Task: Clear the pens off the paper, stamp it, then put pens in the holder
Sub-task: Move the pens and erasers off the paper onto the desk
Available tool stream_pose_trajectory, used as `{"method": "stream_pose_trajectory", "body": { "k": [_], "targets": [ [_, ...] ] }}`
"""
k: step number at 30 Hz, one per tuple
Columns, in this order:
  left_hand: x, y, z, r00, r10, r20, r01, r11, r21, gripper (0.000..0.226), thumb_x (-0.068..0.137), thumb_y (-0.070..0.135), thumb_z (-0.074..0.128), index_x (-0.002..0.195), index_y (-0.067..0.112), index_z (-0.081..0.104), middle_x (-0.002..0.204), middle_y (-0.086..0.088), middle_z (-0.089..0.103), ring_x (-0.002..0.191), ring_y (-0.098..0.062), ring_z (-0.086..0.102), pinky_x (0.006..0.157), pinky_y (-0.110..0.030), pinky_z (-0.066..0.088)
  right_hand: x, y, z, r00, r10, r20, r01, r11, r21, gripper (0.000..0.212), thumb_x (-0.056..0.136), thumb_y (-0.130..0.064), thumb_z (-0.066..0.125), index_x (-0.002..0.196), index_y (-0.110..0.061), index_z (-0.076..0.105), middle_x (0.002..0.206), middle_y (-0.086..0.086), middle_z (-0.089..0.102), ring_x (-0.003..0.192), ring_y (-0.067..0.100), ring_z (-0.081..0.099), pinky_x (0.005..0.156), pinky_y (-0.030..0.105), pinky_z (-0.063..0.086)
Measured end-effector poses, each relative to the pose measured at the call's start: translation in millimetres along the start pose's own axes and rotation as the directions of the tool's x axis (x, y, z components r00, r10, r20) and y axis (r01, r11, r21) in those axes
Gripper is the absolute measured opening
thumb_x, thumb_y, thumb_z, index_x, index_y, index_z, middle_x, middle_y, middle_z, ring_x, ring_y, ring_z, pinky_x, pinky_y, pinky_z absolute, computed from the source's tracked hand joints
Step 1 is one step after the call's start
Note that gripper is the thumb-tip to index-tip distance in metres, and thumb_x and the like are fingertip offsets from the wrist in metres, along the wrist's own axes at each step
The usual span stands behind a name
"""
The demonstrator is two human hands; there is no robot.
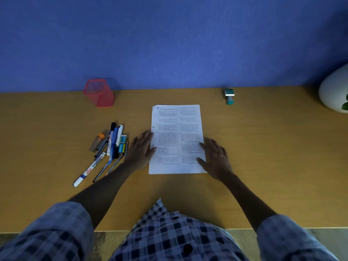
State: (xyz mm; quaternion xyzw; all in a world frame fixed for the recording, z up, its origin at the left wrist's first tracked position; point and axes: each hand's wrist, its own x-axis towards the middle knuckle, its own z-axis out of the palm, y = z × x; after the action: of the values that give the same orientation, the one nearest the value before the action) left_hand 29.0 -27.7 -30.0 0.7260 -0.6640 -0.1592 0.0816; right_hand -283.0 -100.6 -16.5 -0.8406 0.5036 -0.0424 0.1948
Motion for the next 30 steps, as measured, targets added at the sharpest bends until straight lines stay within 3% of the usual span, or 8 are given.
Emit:
{"method": "stream_pose_trajectory", "body": {
  "k": [8, 17, 22, 30],
  "targets": [
    [0, 1, 3, 1.000, -0.003, -0.016, 0.003, 1.000, -0.005, 0.065, 0.102, 0.040, 0.039, 0.155, 0.012, 0.015, 0.164, -0.004, 0.012, 0.151, -0.019, 0.009, 0.123, -0.044, 0.010, 2, 5, 5, 0.999, 0.022, 0.025, -0.022, 1.000, -0.007, 0.074, 0.090, -0.051, 0.056, 0.152, -0.020, 0.027, 0.162, -0.001, 0.023, 0.151, 0.021, 0.017, 0.121, 0.050, 0.020],
    [-1, 1, 5, 1.000, 0.001, -0.018, -0.001, 1.000, -0.003, 0.064, 0.102, 0.041, 0.036, 0.155, 0.012, 0.013, 0.164, -0.004, 0.012, 0.151, -0.020, 0.008, 0.123, -0.043, 0.008, 3, 8, 8, 1.000, 0.005, 0.008, -0.005, 1.000, -0.015, 0.075, 0.090, -0.053, 0.055, 0.151, -0.019, 0.028, 0.161, 0.000, 0.025, 0.150, 0.021, 0.019, 0.119, 0.048, 0.019],
    [-1, 3, 7, 0.999, -0.012, -0.035, 0.010, 0.999, -0.052, 0.065, 0.102, 0.047, 0.032, 0.155, 0.015, 0.011, 0.164, -0.003, 0.014, 0.151, -0.020, 0.011, 0.123, -0.045, 0.009, 3, 4, 3, 0.999, 0.019, -0.045, -0.017, 0.999, 0.050, 0.075, 0.091, -0.052, 0.055, 0.151, -0.017, 0.027, 0.157, 0.001, 0.035, 0.146, 0.023, 0.030, 0.117, 0.050, 0.025],
    [2, -3, 12, 0.998, -0.006, -0.060, 0.007, 1.000, 0.015, 0.071, 0.098, 0.055, 0.024, 0.155, 0.014, 0.011, 0.164, -0.004, 0.012, 0.152, -0.020, 0.008, 0.123, -0.043, 0.008, 21, 9, -13, 0.995, 0.072, -0.069, -0.064, 0.992, 0.110, 0.063, 0.094, -0.049, 0.052, 0.147, -0.018, 0.037, 0.150, 0.004, 0.046, 0.136, 0.025, 0.045, 0.111, 0.050, 0.038]
  ]
}}
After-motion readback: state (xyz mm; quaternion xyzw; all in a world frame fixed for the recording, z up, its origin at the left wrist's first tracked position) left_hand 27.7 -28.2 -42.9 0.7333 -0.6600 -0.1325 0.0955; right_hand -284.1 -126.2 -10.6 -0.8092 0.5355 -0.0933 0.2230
